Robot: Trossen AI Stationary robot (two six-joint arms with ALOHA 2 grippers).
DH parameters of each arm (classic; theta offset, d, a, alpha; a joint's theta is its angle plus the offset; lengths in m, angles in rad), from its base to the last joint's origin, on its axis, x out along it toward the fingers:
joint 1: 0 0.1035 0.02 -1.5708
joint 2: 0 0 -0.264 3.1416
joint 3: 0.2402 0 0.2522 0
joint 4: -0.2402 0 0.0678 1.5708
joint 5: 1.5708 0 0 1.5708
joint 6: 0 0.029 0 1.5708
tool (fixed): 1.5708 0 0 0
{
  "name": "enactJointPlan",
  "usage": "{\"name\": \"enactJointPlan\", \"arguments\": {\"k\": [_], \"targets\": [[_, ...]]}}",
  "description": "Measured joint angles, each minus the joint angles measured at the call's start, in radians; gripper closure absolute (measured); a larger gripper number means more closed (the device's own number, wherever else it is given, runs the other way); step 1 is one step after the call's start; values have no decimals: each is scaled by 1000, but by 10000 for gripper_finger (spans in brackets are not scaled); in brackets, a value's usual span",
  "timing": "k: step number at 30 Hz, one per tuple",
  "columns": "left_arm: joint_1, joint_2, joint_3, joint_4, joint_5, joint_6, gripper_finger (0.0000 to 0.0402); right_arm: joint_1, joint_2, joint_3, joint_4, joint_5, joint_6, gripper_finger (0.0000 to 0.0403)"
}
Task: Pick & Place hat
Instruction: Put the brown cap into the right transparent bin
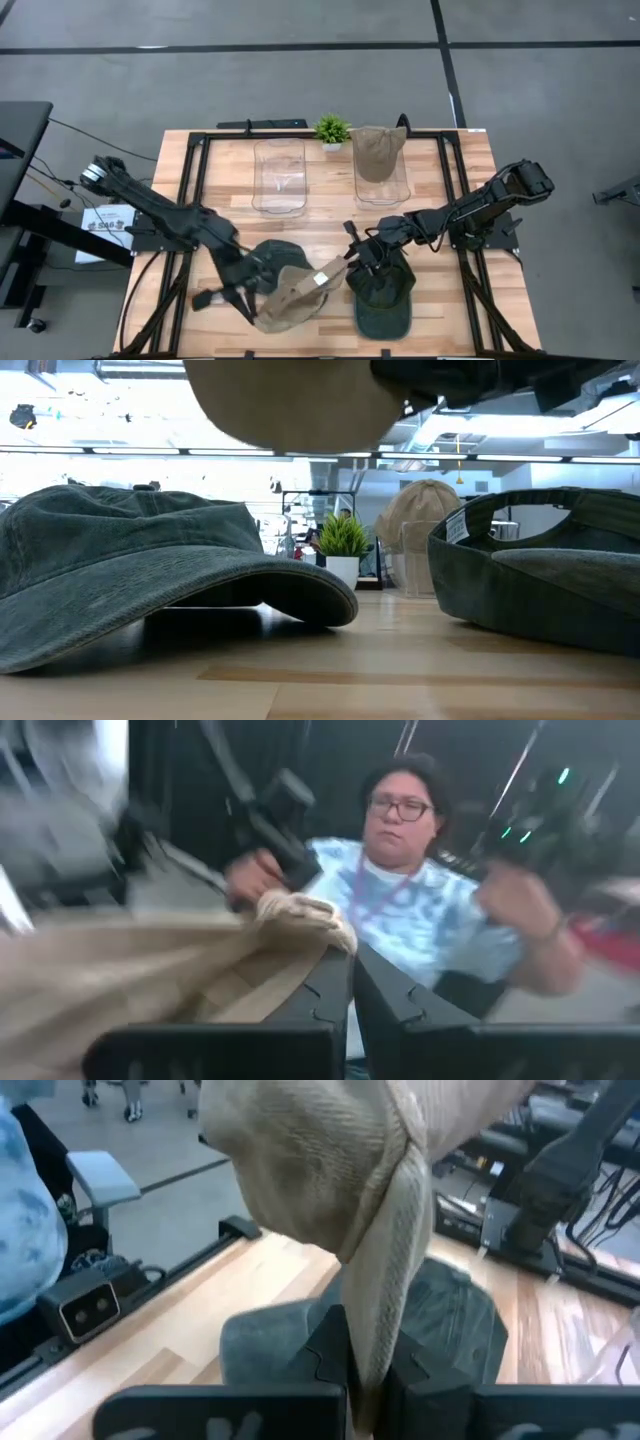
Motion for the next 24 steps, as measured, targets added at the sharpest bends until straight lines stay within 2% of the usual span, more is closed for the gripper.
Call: {"name": "enactJointPlan", "arguments": {"k": [4,8,12,19,24], "targets": [[18,-131,0,-106,-108,249,392,12,-1,0,8,-1,-4,402],[56,-228,0,-198,-235,406,392,27,1,6,-5,3,-12,402],[96,-282,0,-206,-330,467,392,35,1,7,-3,9,-22,402],[177,-315,0,-206,-592,535,392,34,2,3,0,9,-22,401],[234,-317,0,-206,-670,528,392,34,3,3,3,10,-21,402]]}}
